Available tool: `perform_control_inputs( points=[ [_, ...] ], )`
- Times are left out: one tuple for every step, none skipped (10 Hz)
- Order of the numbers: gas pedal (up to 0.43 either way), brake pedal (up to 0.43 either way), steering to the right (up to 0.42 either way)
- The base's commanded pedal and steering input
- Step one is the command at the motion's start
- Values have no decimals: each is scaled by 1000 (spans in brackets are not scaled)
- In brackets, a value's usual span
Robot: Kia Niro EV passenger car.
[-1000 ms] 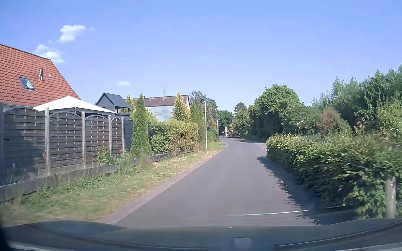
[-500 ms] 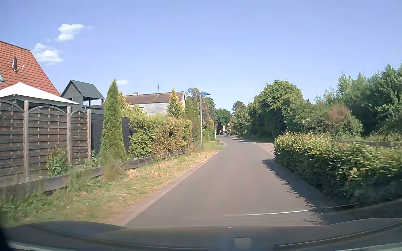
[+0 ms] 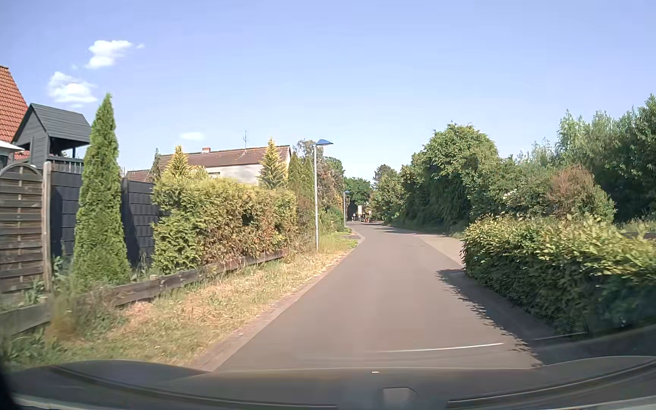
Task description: Follow the waypoints while adhering to traffic rules and regulations
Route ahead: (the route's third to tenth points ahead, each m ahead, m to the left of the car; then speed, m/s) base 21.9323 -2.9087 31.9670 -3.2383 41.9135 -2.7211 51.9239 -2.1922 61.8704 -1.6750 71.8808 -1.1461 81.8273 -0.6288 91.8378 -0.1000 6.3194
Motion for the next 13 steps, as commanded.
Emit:
perform_control_inputs(
  points=[
    [110, 6, 23],
    [110, 6, 24],
    [110, 6, 28],
    [110, 6, 31],
    [110, 6, 33],
    [110, 6, 34],
    [110, 6, 34],
    [110, 6, 34],
    [110, 6, 34],
    [110, 6, 34],
    [110, 6, 34],
    [110, 6, 34],
    [110, 6, 34]
  ],
)
